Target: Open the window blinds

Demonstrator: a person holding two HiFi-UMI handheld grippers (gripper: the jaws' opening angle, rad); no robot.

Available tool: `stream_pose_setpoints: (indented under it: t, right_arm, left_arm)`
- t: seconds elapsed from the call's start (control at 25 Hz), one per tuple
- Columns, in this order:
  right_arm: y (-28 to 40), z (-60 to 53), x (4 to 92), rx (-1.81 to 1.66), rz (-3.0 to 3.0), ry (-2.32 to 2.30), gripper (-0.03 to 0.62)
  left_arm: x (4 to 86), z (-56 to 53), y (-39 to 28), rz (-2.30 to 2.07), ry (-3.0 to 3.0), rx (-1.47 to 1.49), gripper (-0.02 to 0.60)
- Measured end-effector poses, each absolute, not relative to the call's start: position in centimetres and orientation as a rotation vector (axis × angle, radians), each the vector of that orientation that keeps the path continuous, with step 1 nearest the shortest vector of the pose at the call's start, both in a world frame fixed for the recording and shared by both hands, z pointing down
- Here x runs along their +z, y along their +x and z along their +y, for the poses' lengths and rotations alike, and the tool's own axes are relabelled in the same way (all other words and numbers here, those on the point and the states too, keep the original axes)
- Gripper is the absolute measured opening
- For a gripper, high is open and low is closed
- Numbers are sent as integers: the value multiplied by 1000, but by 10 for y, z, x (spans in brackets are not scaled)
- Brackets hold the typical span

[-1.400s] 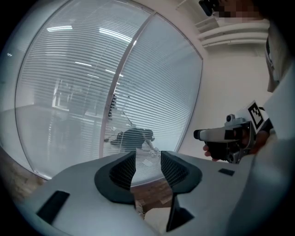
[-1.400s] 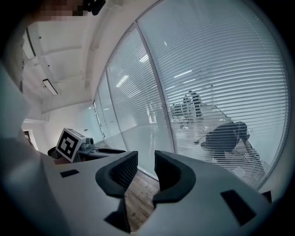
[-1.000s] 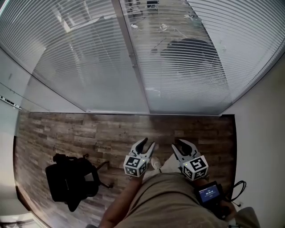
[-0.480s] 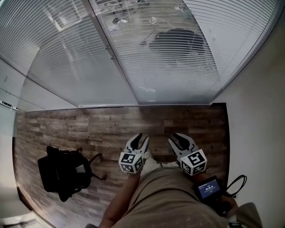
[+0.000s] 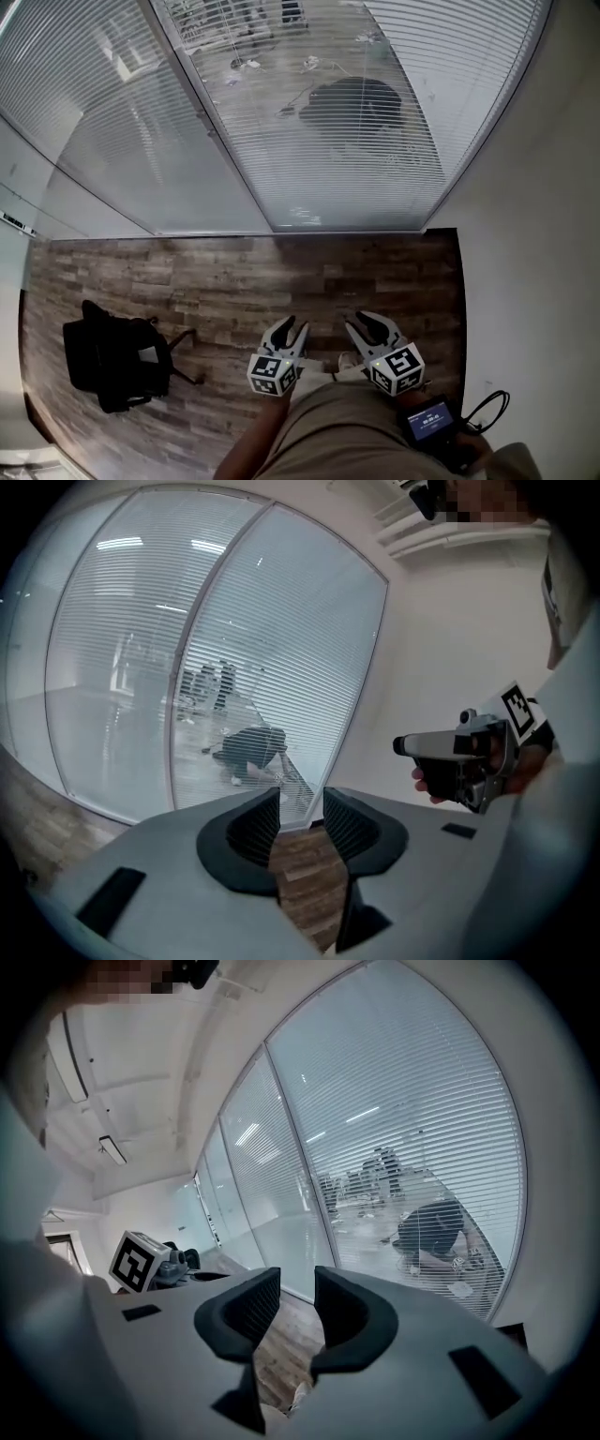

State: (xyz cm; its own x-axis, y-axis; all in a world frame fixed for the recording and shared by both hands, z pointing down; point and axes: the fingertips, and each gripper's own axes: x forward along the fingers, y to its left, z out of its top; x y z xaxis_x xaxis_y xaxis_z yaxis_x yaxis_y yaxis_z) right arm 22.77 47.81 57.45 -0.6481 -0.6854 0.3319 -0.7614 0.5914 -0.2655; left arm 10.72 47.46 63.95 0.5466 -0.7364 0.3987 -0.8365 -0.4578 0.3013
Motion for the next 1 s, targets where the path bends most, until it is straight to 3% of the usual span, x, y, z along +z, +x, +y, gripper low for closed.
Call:
stream_pose_setpoints:
  t: [0.36,0.72,1.0]
  right_arm:
    - [238,546,573,550,-2658,1118,120]
    - [203,562,546,483,-2702,1115,120]
    - [141,572,522,397,-2744,1168,120]
  left_arm:
    - [639,565,116,-1379,2255,283,158]
    - [615,587,73,-1448,2259,252,158]
    - [595,601,-1,-1501,2256,261,158]
